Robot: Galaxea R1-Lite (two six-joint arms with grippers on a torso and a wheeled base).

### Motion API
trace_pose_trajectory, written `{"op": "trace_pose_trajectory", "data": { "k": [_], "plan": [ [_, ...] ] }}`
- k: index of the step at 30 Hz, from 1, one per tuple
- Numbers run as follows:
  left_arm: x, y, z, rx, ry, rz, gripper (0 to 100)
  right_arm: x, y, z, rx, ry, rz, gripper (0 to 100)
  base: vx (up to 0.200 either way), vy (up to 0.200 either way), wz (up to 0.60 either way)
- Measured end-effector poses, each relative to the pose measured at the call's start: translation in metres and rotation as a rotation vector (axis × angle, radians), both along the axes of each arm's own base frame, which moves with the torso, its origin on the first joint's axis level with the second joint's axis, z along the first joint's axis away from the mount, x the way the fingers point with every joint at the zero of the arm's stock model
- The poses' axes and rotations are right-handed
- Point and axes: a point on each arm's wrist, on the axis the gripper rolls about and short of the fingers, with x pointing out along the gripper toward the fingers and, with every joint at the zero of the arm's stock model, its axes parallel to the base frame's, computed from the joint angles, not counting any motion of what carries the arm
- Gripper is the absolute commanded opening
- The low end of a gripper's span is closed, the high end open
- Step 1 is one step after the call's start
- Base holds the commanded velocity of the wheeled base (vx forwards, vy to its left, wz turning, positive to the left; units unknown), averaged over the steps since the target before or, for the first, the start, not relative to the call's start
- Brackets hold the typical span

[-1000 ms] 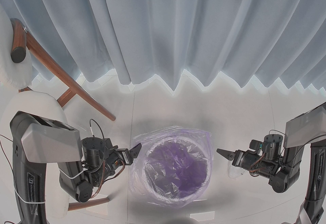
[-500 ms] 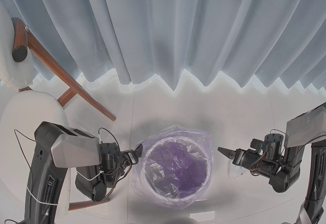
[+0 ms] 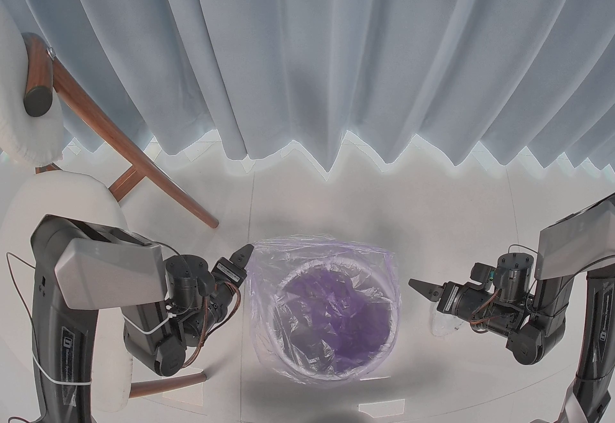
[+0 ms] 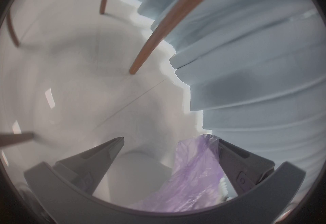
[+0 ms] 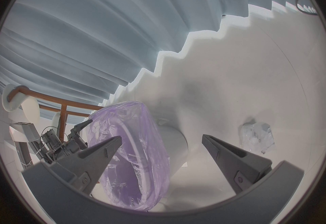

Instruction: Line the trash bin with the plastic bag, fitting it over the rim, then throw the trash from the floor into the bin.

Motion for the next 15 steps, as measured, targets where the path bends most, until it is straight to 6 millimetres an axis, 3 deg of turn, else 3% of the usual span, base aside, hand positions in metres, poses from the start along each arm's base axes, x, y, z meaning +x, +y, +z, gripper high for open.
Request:
{"op": "trace_pose_trajectory", "data": {
  "k": [8, 15],
  "plan": [
    [-0.012, 0.002, 0.007, -0.226, 0.081, 0.003, 100, 0.0, 0.0, 0.0, -0.001, 0.001, 0.002, 100, 0.0, 0.0, 0.0],
    [-0.015, -0.018, 0.025, -0.286, 0.033, -0.043, 100, -0.002, 0.0, -0.002, -0.004, 0.012, 0.002, 100, 0.0, 0.0, 0.0]
  ]
}}
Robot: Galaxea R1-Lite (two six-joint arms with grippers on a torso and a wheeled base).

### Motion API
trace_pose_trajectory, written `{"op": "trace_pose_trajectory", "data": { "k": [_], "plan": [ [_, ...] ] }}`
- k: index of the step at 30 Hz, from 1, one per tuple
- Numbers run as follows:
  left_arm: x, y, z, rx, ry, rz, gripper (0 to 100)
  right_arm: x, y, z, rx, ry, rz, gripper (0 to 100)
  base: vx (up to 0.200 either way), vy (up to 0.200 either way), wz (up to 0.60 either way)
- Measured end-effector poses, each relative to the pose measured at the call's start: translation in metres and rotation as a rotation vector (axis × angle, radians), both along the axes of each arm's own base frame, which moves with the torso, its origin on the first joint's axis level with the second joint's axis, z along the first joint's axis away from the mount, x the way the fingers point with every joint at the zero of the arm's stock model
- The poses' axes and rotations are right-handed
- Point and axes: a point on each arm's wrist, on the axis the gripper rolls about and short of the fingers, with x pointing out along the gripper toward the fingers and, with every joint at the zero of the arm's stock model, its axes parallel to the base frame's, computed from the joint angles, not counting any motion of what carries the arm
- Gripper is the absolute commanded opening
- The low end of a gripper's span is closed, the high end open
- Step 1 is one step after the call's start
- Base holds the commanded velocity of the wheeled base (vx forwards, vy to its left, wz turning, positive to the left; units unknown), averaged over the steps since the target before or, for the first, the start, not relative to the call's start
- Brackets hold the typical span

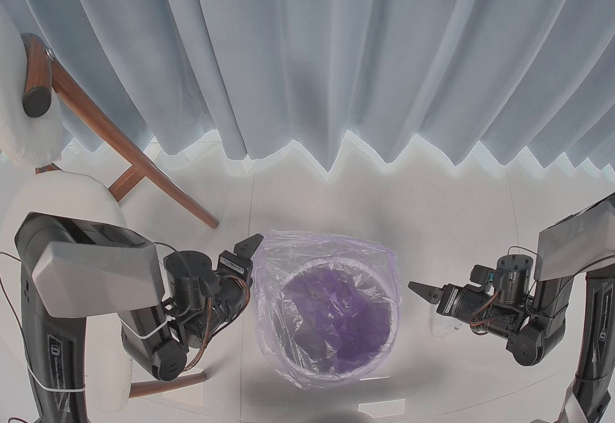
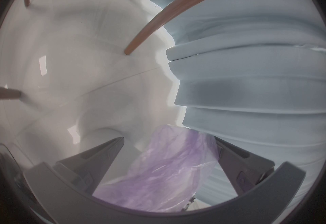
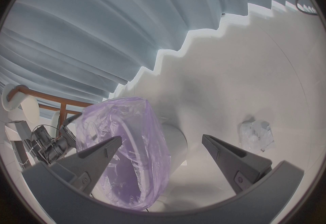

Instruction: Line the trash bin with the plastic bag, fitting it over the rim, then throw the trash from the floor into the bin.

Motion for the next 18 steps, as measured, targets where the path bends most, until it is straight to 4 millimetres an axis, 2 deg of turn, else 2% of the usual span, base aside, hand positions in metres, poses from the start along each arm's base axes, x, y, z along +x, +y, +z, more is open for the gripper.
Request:
{"op": "trace_pose_trajectory", "data": {
  "k": [8, 14, 18],
  "plan": [
    [0.008, -0.007, 0.022, -0.148, -0.051, 0.043, 100, 0.0, 0.002, -0.001, -0.001, 0.002, 0.006, 100, 0.0, 0.0, 0.0],
    [0.01, -0.005, 0.027, -0.137, -0.071, 0.054, 100, -0.001, 0.002, -0.001, -0.001, 0.004, 0.006, 100, 0.0, 0.0, 0.0],
    [0.012, 0.002, 0.028, -0.05, -0.103, 0.071, 100, -0.001, 0.001, -0.001, -0.002, 0.004, 0.006, 100, 0.0, 0.0, 0.0]
  ]
}}
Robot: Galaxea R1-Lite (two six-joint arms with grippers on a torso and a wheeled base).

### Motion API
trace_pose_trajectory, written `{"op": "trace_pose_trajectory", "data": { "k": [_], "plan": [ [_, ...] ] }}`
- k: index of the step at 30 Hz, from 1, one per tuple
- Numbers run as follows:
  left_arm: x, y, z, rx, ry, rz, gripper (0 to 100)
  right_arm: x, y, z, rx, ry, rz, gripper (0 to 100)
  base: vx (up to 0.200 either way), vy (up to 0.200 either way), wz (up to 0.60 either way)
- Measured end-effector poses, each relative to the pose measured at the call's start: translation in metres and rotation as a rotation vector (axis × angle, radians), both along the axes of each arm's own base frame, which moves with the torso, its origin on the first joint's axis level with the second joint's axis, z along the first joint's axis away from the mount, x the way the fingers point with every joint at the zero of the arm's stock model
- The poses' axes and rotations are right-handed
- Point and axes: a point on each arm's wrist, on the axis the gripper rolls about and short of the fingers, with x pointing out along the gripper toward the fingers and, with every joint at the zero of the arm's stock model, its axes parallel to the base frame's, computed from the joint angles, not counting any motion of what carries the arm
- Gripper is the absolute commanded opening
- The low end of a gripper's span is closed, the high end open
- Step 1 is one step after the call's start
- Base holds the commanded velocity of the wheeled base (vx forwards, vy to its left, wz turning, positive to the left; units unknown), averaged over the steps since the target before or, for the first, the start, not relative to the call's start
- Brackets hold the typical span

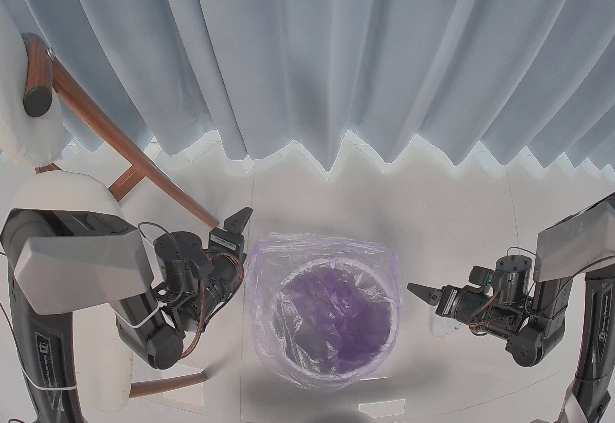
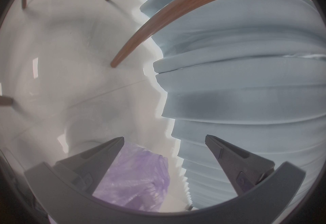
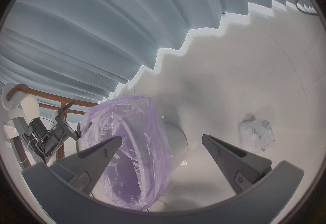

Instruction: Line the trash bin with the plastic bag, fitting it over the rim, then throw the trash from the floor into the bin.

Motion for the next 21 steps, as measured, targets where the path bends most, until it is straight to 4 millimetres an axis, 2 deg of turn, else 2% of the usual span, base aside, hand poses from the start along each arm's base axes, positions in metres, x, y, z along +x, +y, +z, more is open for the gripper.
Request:
{"op": "trace_pose_trajectory", "data": {
  "k": [4, 13, 16, 21],
  "plan": [
    [-0.01, 0.008, -0.003, 0.112, 0.011, -0.007, 100, 0.0, 0.0, 0.0, -0.001, 0.001, -0.001, 100, 0.0, 0.0, 0.0],
    [-0.056, 0.014, -0.016, 0.564, 0.013, -0.19, 100, -0.001, 0.001, 0.0, -0.004, 0.003, 0.001, 100, 0.0, 0.0, 0.0],
    [-0.058, 0.016, -0.026, 0.711, 0.008, -0.212, 100, -0.002, 0.001, -0.001, -0.005, 0.005, 0.001, 100, 0.0, 0.0, 0.0],
    [-0.049, 0.026, -0.043, 0.8, 0.052, -0.185, 100, -0.002, 0.001, -0.001, -0.007, 0.006, 0.001, 100, 0.0, 0.0, 0.0]
  ]
}}
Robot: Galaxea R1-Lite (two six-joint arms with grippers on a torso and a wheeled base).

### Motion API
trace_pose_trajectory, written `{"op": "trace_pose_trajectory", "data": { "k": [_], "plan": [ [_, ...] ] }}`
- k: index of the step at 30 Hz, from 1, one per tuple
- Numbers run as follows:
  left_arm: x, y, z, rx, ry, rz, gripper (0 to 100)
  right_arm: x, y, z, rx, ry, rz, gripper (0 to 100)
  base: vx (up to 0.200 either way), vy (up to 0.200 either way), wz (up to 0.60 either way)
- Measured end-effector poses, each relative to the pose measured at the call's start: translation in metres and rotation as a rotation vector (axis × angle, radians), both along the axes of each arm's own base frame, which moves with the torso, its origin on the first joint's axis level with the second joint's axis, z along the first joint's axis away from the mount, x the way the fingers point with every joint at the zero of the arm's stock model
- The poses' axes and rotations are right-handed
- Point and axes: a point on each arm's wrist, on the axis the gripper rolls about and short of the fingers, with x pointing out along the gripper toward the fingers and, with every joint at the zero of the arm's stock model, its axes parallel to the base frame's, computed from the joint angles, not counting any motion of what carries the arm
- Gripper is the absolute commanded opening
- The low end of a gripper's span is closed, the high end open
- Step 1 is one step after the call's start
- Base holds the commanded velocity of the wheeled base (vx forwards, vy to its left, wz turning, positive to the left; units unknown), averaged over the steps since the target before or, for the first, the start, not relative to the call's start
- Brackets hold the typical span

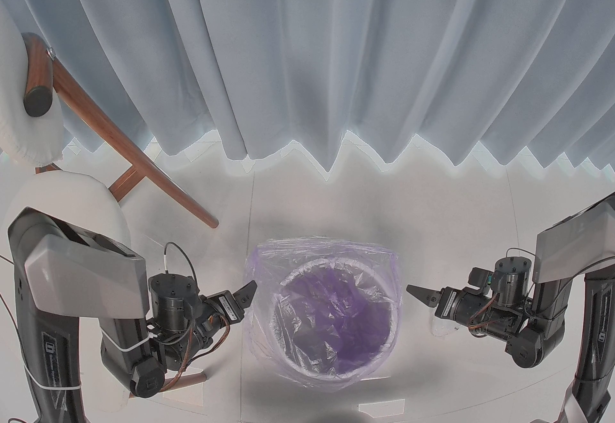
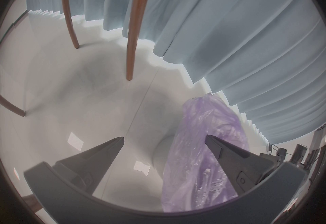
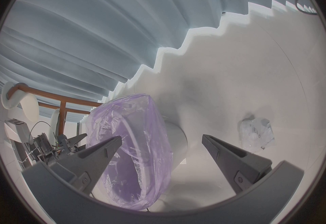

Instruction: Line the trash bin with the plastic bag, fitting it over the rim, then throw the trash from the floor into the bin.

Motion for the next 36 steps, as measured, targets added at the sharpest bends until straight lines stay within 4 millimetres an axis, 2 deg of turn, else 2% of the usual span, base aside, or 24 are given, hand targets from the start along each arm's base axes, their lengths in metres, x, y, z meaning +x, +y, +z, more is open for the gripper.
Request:
{"op": "trace_pose_trajectory", "data": {
  "k": [6, 13, 14, 19, 28, 36],
  "plan": [
    [0.004, 0.002, -0.014, 0.018, 0.035, 0.012, 100, 0.0, 0.0, 0.0, 0.0, 0.0, -0.001, 100, 0.0, 0.0, 0.0],
    [0.0, -0.007, -0.023, 0.026, 0.059, -0.031, 100, 0.0, 0.0, 0.0, 0.0, 0.001, 0.0, 100, 0.0, 0.0, 0.0],
    [0.0, -0.007, -0.026, 0.031, 0.066, -0.03, 0, 0.0, 0.0, 0.0, 0.0, 0.001, 0.0, 100, 0.0, 0.0, 0.0],
    [0.009, -0.011, -0.035, 0.031, 0.063, -0.024, 0, 0.0, 0.0, 0.0, -0.001, 0.001, -0.001, 100, 0.0, 0.0, 0.0],
    [0.03, -0.011, -0.037, 0.016, 0.008, 0.011, 0, -0.002, -0.001, -0.001, -0.003, 0.009, -0.002, 100, 0.0, 0.0, 0.0],
    [0.049, -0.017, -0.051, 0.044, -0.027, 0.017, 0, -0.002, -0.001, -0.001, -0.003, 0.008, -0.002, 100, 0.0, 0.0, 0.0]
  ]
}}
